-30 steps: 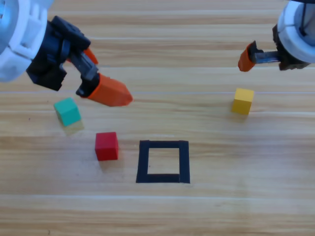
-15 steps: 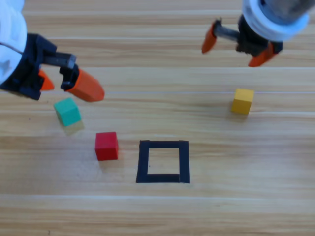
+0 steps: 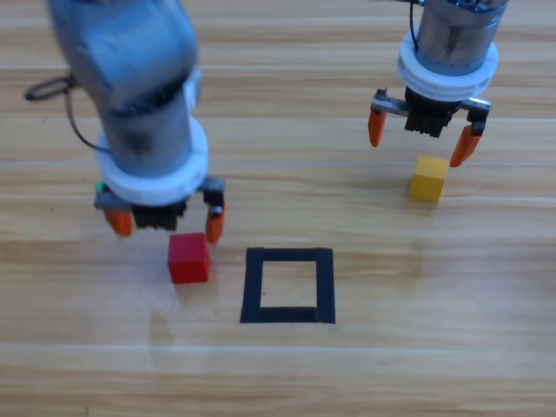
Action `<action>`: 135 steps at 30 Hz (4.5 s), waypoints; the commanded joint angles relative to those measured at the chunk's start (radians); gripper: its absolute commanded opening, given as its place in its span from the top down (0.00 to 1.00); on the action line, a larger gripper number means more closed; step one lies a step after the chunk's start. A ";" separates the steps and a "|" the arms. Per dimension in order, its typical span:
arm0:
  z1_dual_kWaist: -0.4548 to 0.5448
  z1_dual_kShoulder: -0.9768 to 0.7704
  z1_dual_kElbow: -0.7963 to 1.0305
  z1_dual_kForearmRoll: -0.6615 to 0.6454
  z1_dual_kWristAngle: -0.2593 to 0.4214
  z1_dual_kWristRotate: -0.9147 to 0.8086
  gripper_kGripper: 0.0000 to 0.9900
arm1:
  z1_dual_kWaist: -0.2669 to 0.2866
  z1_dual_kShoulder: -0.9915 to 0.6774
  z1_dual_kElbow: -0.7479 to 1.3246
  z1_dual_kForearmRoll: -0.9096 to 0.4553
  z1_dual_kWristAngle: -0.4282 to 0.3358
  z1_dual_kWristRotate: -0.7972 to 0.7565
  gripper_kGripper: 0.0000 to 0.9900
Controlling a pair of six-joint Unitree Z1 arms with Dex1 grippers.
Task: Stack the blocks in the rectangular block: red at the bottom, yellow in the middle, green on top
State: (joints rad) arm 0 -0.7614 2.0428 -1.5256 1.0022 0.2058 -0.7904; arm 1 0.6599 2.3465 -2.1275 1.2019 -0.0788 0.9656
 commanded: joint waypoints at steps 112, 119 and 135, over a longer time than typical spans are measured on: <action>-0.156 0.316 -0.364 0.104 -0.126 -0.112 0.96 | 0.092 -0.090 0.164 0.062 0.005 -0.262 1.00; -0.147 0.312 -0.361 0.104 -0.128 -0.122 0.96 | 0.092 -0.090 0.173 0.054 0.005 -0.260 1.00; -0.128 0.306 -0.347 0.096 -0.137 -0.188 0.96 | 0.092 -0.092 0.181 0.044 0.002 -0.255 1.00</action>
State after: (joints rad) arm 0 -0.9087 2.3167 -1.8926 1.0985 0.0690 -0.9633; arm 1 0.7305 2.2478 -1.9680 1.2650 -0.0636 0.7140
